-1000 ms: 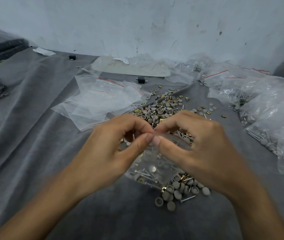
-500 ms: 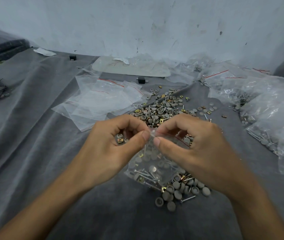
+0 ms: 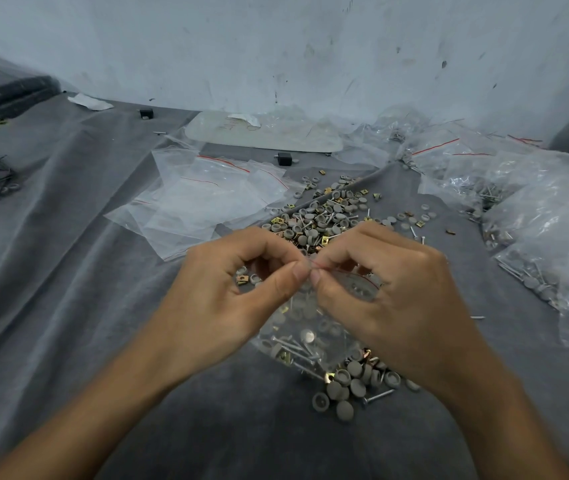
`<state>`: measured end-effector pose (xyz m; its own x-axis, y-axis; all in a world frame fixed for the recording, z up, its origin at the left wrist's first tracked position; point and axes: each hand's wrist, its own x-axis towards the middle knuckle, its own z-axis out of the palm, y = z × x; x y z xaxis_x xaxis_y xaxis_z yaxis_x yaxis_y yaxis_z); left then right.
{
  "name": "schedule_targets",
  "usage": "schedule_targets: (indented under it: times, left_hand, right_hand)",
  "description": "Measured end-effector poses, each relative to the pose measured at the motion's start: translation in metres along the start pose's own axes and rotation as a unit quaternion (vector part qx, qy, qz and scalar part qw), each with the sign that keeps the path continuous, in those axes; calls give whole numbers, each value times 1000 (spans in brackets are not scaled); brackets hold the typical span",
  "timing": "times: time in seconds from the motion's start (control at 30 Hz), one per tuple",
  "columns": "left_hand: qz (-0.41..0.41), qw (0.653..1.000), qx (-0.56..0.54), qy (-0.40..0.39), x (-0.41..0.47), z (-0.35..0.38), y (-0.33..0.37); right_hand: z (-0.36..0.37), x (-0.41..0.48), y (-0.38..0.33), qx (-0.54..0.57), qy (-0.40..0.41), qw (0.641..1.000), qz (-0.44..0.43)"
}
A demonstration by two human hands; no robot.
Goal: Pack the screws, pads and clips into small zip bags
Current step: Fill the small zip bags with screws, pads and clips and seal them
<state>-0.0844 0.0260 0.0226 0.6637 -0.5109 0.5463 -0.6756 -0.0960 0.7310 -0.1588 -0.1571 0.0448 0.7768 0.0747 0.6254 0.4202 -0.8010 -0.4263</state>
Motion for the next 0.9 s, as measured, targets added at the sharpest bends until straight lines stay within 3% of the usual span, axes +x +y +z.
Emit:
schedule_targets:
  times: [0.23, 0.9]
  left_hand:
    - [-8, 1000, 5, 7, 0, 0, -4]
    - [-23, 1000, 0, 0, 1, -2, -8]
  right_hand:
    - [2, -2, 2, -55, 15, 998, -11]
    - [3, -3, 8, -43, 4, 999, -2]
